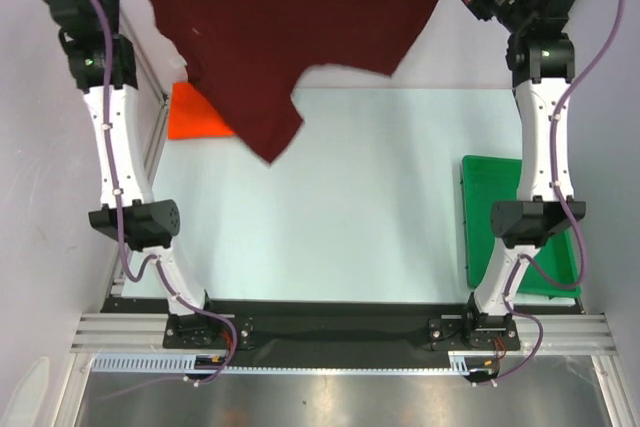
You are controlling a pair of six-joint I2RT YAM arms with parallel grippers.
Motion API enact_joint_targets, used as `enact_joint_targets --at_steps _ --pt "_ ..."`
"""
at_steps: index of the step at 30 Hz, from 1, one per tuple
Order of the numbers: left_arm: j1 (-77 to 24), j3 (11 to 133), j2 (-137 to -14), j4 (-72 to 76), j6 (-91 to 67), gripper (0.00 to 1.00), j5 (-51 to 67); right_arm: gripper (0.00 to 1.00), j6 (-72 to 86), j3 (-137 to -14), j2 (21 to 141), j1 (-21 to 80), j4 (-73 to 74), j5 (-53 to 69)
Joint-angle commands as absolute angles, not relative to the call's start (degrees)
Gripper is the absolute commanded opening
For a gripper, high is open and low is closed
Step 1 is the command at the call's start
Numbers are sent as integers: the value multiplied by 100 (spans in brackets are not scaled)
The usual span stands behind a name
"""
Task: Fold and stack the t-shirts
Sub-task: Flatten the tshirt out
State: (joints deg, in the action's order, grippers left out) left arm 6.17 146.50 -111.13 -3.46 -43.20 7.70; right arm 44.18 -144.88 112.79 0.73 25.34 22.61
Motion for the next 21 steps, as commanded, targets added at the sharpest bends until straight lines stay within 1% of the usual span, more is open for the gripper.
enact_joint_targets --at_steps 1,2,3,4,5,6,7,8,9,10,11,12,13,14,15,17,18,19,20,21 --pt "809 14582 -10390 703 -5036 0 1844 0 4536 -14222 10469 -114 2459 2671" --pt "826 14364 -10267 825 -5097 0 2098 0 4370 -14108 10337 -114 2835 2663" --pt "826 14126 -9996 939 -5193 0 2292 0 4333 -13680 10188 -114 2987 2663" --pt "817 13741 -9854 949 -5168 0 2442 0 4298 -13423 9812 -114 3154 2620" --pt "748 13520 -9696 888 -5098 0 2739 0 4272 -13142 9609 -114 3460 2384" --pt "721 13222 -9233 827 -4985 0 2829 0 4393 -12235 9337 -106 3472 2364" --pt "695 12340 -8941 730 -4975 0 2891 0 4447 -11791 9090 -71 3393 2425" --pt "642 11713 -8530 773 -5001 0 2961 0 4430 -11325 8618 -27 3436 2356" --pt "616 10280 -7786 1148 -5079 0 3049 0 4273 -10659 8431 130 3558 2268" --pt "580 9613 -7361 1186 -5106 0 3085 0 4193 -10304 8263 193 3681 2259" --pt "380 9015 -6982 1039 -5054 0 2859 0 4131 -10014 7983 237 4039 2189" --pt "204 8121 -6274 167 -4662 0 2508 0 4018 -9741 7841 290 4226 2162" --pt "54 7756 -5988 -364 -4458 0 2113 0 3956 -9086 7692 360 4367 2145" --pt "-461 7430 -5750 -761 -4152 0 1570 0 3868 -8783 7377 404 4542 2075" --pt "-631 6687 -5444 -1304 -4070 0 1364 0 3789 -8424 7209 430 4657 2039" --pt "-1122 6015 -4591 -1904 -4017 0 872 0 3613 -7571 6979 431 5025 1908" --pt "-1238 5307 -4301 -2264 -4034 0 609 0 3586 -7306 6778 457 5088 1907" --pt "-1309 4969 -4011 -2450 -4060 0 502 0 3534 -7051 6681 501 5098 1872" --pt "-1327 4679 -3373 -2696 -4113 0 362 0 3490 -6518 6619 631 5141 1785" --pt "-1318 4197 -3123 -3272 -4279 0 134 0 3437 -6330 6566 668 5194 1758"
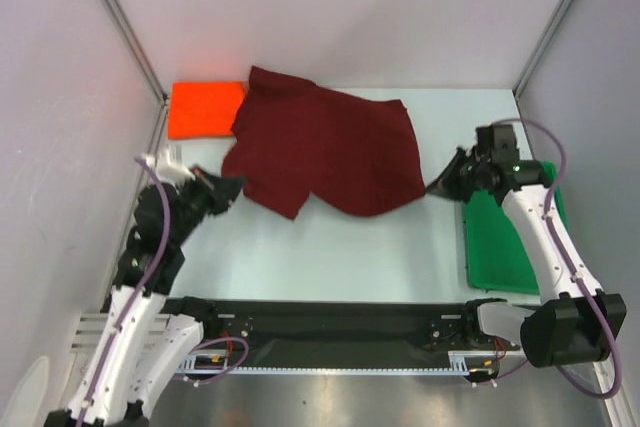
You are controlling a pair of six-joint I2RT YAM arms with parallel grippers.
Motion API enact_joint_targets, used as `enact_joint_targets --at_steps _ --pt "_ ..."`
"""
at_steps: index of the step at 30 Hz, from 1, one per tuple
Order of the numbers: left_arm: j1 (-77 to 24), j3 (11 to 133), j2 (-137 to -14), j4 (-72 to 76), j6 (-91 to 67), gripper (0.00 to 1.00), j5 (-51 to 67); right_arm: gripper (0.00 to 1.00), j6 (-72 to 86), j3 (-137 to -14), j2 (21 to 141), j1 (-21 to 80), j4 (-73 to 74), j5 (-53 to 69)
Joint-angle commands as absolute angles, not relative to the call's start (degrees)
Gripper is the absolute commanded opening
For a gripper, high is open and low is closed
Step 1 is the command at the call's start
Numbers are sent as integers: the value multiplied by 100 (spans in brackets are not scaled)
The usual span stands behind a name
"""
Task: Fold and stack the t-shirts
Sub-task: Flatten the tshirt out
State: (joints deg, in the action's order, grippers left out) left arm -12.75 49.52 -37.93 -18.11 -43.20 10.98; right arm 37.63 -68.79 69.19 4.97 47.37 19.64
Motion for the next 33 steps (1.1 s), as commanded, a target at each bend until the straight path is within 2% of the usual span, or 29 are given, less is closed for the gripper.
enact_joint_targets --at_steps 1,4,7,8,9,11,13,16,18,22,26,30,33 --pt "-1318 3975 -2816 -3478 -4315 0 -242 0 3393 -6119 6548 720 5255 1723" --pt "-1301 3508 -2058 -4489 -4717 0 -823 0 3357 -5381 6338 931 5282 1512" --pt "-1318 3480 -1705 -4831 -5061 0 -772 0 3445 -4791 6075 1037 5396 1302" --pt "-1310 3559 -1705 -5217 -5376 0 -1322 0 3480 -4668 5995 1063 5527 1075" --pt "-1310 3725 -1775 -5943 -5962 0 -1545 0 3463 -4484 5933 1063 5589 994" --pt "-1318 3919 -1933 -6344 -6090 0 -1695 0 3472 -4334 5871 1064 5817 705" --pt "-1318 4113 -2143 -6687 -6257 1 -1679 0 3463 -4141 5871 1063 5897 581" --pt "-1318 4061 -2259 -7153 -6740 8 -1425 0 3594 -3947 5854 1072 5924 563" --pt "-1318 3929 -2233 -7460 -7153 3 -1293 0 3630 -4007 5871 1090 6002 510" --pt "-1318 4183 -2074 -7734 -7453 3 -1485 0 3533 -4306 5845 1125 6266 412" --pt "-1318 4684 -1995 -7533 -6711 0 -1907 0 3463 -4639 5625 1239 6381 325" --pt "-1310 4904 -1951 -6874 -6021 0 -1671 0 3480 -4868 5572 1239 6433 465" --pt "-1310 4922 -1803 -7170 -6134 0 -1495 0 3603 -4965 5546 1231 6635 571"
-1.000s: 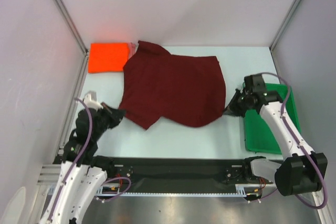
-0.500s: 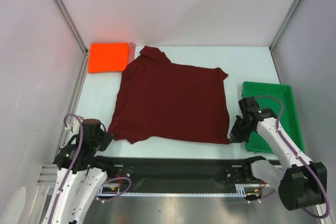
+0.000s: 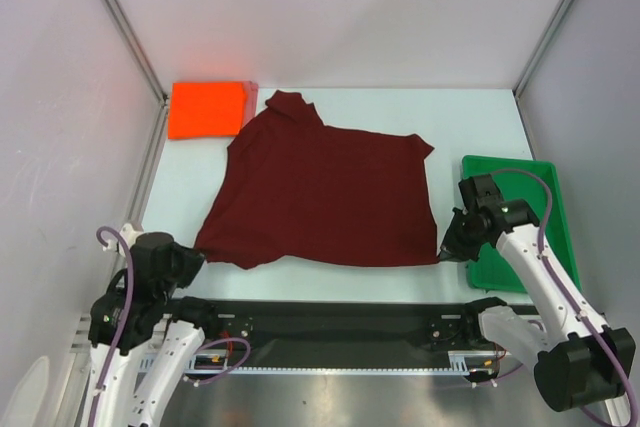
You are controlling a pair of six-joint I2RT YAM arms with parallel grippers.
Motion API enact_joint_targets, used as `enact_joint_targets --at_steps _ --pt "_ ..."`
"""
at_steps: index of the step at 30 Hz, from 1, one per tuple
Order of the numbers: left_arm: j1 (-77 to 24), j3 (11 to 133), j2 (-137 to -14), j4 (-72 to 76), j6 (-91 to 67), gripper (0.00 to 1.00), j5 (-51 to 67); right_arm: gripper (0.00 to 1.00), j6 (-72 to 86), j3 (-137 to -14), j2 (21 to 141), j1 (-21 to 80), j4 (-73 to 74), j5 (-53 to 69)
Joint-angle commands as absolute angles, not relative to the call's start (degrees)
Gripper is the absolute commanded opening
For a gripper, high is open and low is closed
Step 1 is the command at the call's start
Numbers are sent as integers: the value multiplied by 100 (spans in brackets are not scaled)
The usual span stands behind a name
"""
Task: Fold and stack the t-shirts
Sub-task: Flatten the tshirt out
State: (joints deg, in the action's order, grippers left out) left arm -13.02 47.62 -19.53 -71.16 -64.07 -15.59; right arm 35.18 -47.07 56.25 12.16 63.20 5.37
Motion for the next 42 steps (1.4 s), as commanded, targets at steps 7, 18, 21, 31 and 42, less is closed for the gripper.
enact_joint_targets --at_steps 7,18,21,31,42 --pt "-1318 5369 -1354 -7742 -6337 0 -2047 0 3595 -4966 5370 1239 6891 553" --pt "-1318 5274 -1301 -8114 -6417 0 -2084 0 3384 -4843 5678 1222 6706 808" --pt "-1318 5142 -1371 -7692 -6048 0 -1820 0 3357 -4956 5687 1230 6645 861" --pt "-1318 5098 -1933 -6557 -5352 0 -1608 0 3199 -5538 6389 1151 6346 1011" --pt "-1318 5414 -1670 -7628 -6064 0 -2249 0 3383 -4782 5627 1441 6784 1116"
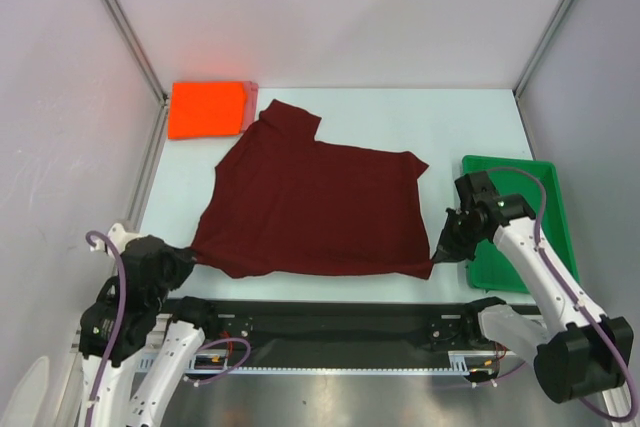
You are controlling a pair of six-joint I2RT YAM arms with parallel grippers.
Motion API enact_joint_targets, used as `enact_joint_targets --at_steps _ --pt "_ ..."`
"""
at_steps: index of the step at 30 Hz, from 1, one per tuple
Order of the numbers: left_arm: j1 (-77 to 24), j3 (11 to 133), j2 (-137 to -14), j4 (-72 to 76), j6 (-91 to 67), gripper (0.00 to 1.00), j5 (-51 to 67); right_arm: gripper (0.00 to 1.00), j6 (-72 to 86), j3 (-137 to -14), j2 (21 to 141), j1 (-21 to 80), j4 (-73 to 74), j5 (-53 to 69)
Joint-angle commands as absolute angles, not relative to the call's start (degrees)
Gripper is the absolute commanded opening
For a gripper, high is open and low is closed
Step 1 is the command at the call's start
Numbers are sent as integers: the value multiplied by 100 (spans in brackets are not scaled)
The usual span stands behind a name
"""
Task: Fold and stack the t-shirts
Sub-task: Flatten the tshirt out
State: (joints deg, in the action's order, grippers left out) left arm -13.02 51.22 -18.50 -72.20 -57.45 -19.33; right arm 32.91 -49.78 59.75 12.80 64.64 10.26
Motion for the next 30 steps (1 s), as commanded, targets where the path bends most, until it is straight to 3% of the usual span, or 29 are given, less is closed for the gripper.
enact_joint_targets --at_steps 1,12,15,19,24,30 --pt "-1318 5458 -1644 -7716 -6212 1 -2381 0 3427 -4720 5547 1494 6820 1116" --pt "-1318 5300 -1793 -7480 -6056 0 -2198 0 3490 -4587 5554 1679 6611 1107" --pt "-1318 5554 -1907 -6454 -5162 0 -1724 0 3340 -5262 5949 1582 6425 976" --pt "-1318 6125 -2529 -4839 -4239 0 -1380 0 2823 -6843 6774 926 6249 1010" --pt "-1318 7398 -3725 -3596 -3509 0 -713 0 2321 -9795 8083 519 6573 1178" --pt "-1318 9419 -4534 -2770 -2735 0 -404 0 2389 -12081 8271 519 6776 1353"
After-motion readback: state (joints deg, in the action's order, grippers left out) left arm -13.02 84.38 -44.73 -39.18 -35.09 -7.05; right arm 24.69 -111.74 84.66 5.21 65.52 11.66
